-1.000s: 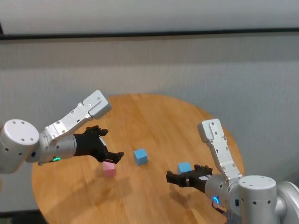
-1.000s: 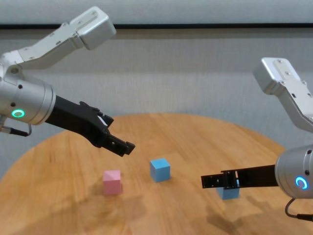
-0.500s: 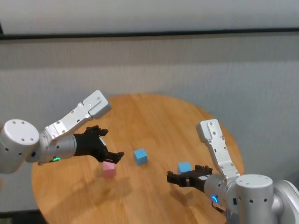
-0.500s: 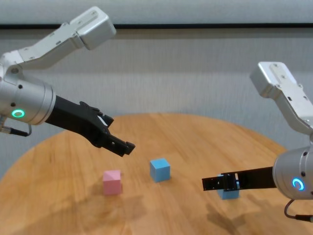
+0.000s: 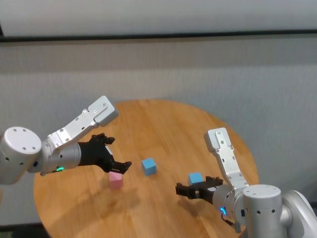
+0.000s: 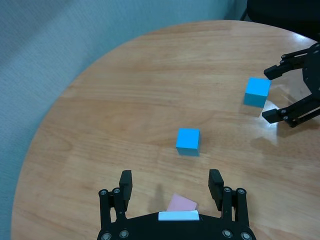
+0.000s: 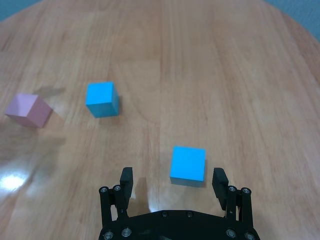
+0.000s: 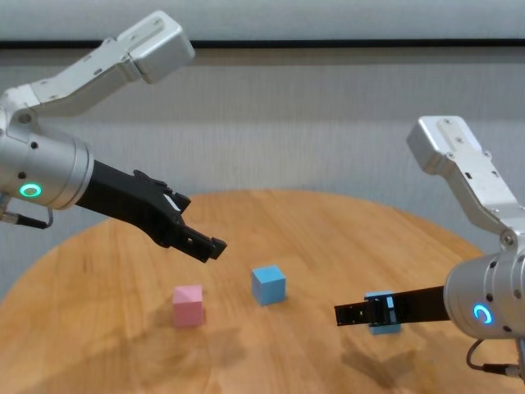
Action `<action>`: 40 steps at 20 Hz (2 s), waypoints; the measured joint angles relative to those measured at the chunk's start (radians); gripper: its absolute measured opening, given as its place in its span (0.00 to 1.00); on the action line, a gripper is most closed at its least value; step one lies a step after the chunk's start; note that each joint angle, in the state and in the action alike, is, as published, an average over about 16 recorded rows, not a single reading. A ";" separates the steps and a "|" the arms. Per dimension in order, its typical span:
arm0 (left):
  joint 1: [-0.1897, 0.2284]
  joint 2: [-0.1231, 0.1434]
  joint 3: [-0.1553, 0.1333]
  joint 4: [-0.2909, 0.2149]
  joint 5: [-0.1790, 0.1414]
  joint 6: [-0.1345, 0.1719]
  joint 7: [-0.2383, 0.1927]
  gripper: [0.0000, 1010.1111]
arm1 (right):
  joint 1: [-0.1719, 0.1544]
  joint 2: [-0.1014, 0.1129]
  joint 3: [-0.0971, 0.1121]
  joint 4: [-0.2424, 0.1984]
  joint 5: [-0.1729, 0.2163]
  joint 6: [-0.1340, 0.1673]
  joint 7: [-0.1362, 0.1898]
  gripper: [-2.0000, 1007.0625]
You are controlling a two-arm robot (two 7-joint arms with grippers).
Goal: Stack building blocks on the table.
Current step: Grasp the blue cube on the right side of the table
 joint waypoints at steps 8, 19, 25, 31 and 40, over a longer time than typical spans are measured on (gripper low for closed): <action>0.000 0.000 0.000 0.000 0.000 0.000 0.000 0.99 | 0.012 -0.013 0.008 0.030 -0.023 -0.013 -0.004 0.99; 0.000 0.000 0.000 0.000 0.000 0.000 0.000 0.99 | 0.027 -0.024 0.015 0.064 -0.048 -0.036 0.008 0.99; 0.000 0.000 0.000 0.000 0.000 0.000 0.000 0.99 | 0.033 -0.028 0.016 0.082 -0.064 -0.050 0.016 0.99; 0.000 0.000 0.000 0.000 0.000 0.000 0.000 0.99 | 0.038 -0.028 0.015 0.095 -0.082 -0.064 0.023 0.99; 0.000 0.000 0.000 0.000 0.000 0.000 0.000 0.99 | 0.043 -0.029 0.013 0.107 -0.104 -0.077 0.033 0.98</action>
